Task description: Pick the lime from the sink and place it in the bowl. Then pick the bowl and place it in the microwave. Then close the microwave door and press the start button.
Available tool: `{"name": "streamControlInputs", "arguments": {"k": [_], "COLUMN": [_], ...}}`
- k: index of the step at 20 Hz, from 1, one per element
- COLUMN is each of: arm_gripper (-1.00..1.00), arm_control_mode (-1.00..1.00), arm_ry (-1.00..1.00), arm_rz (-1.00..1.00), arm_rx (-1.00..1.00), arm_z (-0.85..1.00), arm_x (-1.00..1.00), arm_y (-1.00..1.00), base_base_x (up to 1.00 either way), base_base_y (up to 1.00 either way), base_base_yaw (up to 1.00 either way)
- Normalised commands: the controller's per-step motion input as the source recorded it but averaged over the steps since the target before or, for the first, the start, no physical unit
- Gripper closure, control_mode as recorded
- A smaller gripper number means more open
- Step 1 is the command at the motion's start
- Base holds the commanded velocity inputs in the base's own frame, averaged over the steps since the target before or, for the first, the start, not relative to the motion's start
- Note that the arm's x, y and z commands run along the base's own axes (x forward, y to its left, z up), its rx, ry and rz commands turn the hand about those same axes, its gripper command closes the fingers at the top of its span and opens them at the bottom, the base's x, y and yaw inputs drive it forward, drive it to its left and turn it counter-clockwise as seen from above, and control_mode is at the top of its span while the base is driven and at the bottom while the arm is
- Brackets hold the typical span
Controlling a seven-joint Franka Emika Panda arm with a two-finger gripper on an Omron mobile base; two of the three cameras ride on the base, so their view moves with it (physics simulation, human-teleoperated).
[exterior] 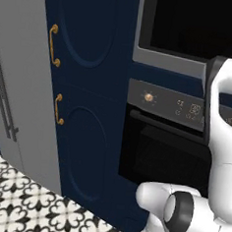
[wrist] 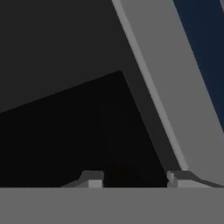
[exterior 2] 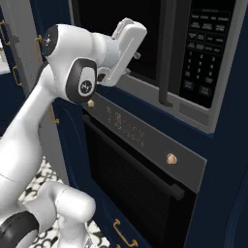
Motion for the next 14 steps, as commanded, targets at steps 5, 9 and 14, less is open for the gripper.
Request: {"name": "streamControlInputs", "arguments": {"k": [5,9,14], "arm_gripper": [-1.0,-1.0,-1.0], "arm_control_mode": [-1.0,-1.0,-1.0], "arm_ry": [-0.07,0.11,0.1], "arm_rz": [0.05,0.21,0.25], "arm_rx": [-0.02,-0.24,-0.43], "arm_z": [0.08,0.1,0.12], "arm_x": [-0.78,-1.0,-1.0], "arm_y": [0.11,0.29,0.39], "base_base_x": [0.0,0.0,0.0], "base_base_y": [0.0,0.0,0.0], "base_base_yaw": [0.0,0.0,0.0]}}
